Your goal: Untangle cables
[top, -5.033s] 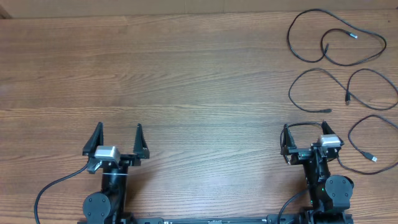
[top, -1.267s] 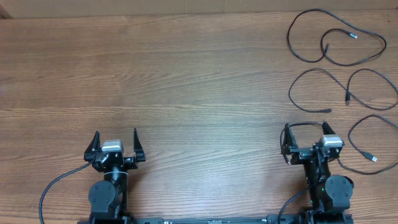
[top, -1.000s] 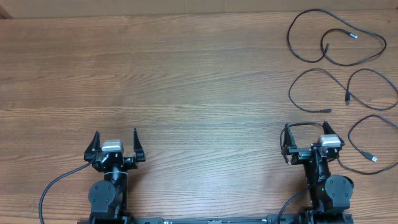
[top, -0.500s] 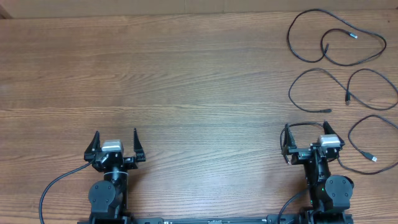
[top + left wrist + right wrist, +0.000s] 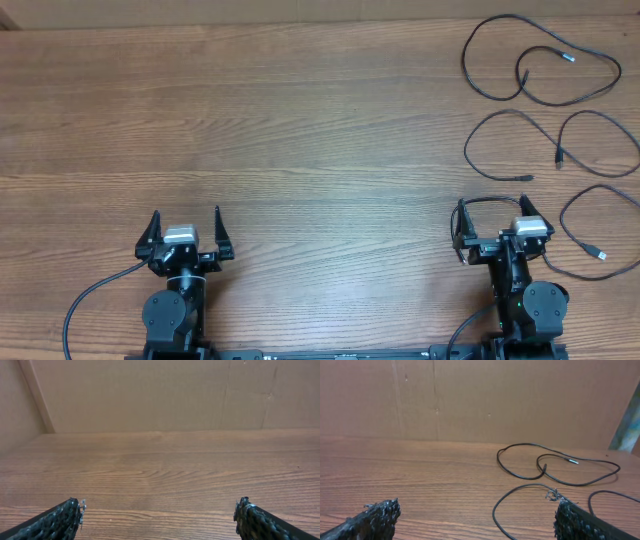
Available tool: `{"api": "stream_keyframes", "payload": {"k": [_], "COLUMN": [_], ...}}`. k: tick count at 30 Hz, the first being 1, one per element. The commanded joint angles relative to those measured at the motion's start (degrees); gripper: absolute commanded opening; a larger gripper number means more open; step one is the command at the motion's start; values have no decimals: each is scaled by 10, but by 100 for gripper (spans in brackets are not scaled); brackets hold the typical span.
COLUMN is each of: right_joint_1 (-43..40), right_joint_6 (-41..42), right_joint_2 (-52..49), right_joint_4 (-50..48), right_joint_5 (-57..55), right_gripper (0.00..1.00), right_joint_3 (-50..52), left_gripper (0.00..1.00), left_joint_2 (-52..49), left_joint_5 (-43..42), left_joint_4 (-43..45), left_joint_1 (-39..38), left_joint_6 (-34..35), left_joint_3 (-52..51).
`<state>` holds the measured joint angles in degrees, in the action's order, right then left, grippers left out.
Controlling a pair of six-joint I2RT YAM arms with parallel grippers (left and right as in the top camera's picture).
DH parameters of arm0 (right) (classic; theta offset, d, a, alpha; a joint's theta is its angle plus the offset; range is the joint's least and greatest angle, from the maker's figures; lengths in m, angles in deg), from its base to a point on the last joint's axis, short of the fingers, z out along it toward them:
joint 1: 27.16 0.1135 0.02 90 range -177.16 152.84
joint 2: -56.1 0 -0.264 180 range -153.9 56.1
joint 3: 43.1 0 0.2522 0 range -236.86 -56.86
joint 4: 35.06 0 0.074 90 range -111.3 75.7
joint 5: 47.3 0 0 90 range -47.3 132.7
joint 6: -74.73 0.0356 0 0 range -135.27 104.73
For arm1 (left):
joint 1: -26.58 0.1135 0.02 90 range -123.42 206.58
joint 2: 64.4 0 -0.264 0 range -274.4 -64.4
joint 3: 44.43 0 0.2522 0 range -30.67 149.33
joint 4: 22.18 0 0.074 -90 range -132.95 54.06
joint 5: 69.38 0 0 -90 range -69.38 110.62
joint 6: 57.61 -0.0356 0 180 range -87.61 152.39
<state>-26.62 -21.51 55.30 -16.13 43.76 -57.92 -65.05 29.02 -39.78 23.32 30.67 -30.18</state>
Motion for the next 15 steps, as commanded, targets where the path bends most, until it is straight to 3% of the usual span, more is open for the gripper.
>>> {"api": "stream_keyframes", "payload": {"k": [1,15], "right_joint_1": [5,5], "right_joint_6": [-3,-3], "right_joint_2": [6,6], "right_joint_4": [-3,-3], "right_joint_5": [-5,-5], "right_gripper": [100,100], "right_joint_3": [6,6], "left_gripper": [99,100], "left_joint_2": [4,4], "left_joint_5": [-3,-3], "left_joint_4": [0,0], "left_joint_1": [4,4], "left_joint_6": [-11,-11], "left_joint_3": [-2,-2]}}
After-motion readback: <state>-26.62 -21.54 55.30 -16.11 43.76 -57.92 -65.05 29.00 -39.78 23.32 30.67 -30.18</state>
